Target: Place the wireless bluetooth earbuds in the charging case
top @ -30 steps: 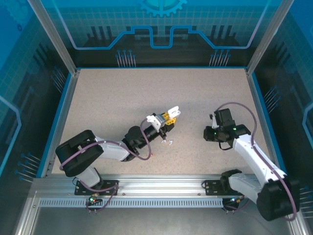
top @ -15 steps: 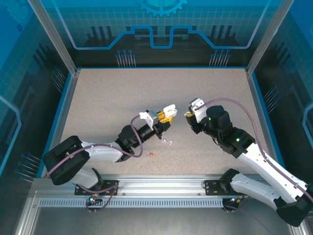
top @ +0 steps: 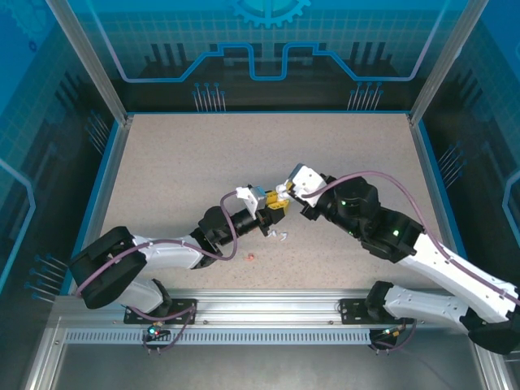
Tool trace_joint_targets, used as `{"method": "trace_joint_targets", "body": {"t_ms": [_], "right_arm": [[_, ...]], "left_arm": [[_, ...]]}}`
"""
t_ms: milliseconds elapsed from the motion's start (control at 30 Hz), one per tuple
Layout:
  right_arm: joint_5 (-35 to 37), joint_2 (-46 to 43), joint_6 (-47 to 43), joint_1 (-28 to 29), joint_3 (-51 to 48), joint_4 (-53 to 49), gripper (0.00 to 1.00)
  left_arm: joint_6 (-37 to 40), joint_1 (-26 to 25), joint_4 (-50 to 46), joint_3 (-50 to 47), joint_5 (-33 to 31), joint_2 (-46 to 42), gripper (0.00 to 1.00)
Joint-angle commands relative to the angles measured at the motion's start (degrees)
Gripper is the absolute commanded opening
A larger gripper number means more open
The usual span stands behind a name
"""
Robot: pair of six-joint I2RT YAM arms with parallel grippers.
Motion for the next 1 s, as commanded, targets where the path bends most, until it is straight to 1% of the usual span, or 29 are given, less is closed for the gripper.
{"method": "trace_joint_targets", "body": {"t_ms": [0,300,967], "right_arm": [[4.0,1.3,-3.4,1.5,1.8,-1.3,0.20],[6.8,3.4,-3.6,3.5,1.3,-4.4,0.20],[7.7,7.3,-3.9,3.9,0.0,-6.2,0.21]], "left_arm": [[-1.0,0.6,1.4,1.3,1.4,-0.8,0.00],[-1.1,0.5,2.2,1.0,1.1,-0.4,0.00],[-0.9,0.5,2.5,0.8,1.0,-0.5,0.00]]}}
